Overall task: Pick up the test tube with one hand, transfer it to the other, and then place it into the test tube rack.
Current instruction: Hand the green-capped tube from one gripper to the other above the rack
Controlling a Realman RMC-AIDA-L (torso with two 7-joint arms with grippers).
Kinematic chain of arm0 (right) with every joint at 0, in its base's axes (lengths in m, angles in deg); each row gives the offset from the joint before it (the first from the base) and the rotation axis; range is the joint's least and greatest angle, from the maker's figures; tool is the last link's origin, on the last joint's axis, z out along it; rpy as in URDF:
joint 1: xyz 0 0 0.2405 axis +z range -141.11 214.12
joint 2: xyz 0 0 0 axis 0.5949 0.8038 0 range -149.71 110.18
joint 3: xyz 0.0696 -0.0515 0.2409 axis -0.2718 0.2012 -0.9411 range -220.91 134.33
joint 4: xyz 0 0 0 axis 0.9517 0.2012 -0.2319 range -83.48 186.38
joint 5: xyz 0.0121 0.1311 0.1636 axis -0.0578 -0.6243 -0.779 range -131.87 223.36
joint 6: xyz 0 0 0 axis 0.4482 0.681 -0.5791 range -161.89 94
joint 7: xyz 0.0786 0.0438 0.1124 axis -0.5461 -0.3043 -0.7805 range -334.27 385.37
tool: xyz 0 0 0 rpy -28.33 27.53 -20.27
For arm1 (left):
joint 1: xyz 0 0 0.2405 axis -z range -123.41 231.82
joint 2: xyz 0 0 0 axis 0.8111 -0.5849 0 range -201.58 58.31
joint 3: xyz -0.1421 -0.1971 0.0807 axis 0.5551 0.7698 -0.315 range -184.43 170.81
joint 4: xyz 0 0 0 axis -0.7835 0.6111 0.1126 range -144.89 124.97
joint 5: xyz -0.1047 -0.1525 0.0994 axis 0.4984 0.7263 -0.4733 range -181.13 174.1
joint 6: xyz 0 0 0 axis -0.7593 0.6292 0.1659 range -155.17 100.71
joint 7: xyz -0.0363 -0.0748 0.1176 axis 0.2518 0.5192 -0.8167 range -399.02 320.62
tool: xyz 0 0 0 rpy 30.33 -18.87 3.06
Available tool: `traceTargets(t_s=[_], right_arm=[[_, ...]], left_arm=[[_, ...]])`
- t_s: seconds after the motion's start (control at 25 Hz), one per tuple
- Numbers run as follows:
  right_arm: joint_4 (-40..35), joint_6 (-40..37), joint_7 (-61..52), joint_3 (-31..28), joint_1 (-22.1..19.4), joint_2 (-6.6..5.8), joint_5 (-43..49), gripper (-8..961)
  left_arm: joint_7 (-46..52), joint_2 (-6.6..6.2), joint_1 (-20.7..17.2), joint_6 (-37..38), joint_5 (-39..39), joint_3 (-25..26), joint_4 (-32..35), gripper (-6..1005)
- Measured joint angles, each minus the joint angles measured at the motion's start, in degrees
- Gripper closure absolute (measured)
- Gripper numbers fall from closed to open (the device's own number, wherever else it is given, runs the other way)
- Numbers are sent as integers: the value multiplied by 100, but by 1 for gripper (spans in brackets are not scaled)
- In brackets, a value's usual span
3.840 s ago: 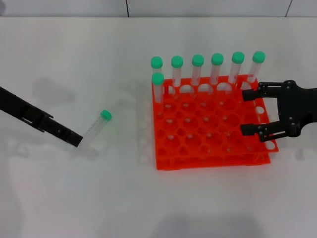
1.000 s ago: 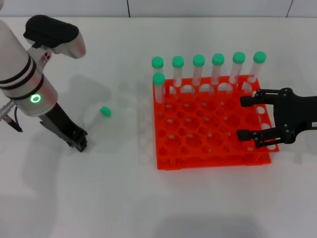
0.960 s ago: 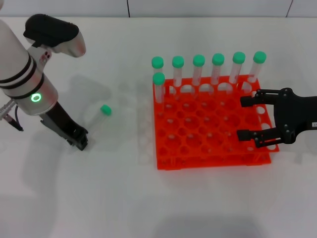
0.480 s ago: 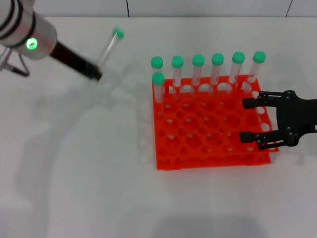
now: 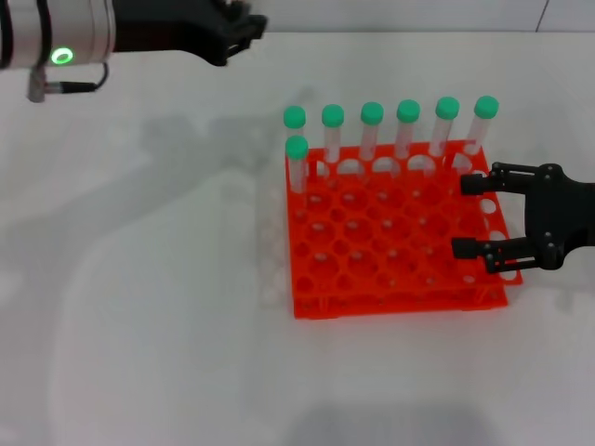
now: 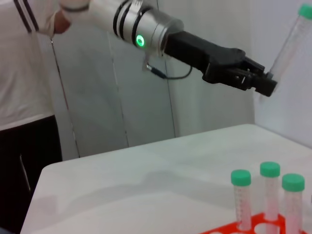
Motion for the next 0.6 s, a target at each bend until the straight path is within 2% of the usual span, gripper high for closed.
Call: traceTargets(t_s=[0.12, 0.28, 0.44, 0.6], right_arm=[[-9, -12, 39, -1, -10, 36, -64, 83], [-15, -17, 67, -1, -11, 92, -87, 83], [-20, -16, 93, -2, -8, 121, -94, 84], [-20, -17, 106, -1, -3, 143, -147, 84]], left_arm=[[-1065, -32, -13, 61, 1055, 138, -617, 806], [-2309, -133, 313, 723, 1915, 548, -1811, 806], [-3195, -333, 777, 1396, 2088, 957, -3013, 805], [-3839, -564, 1045, 1889, 2085, 1020, -3793, 805]])
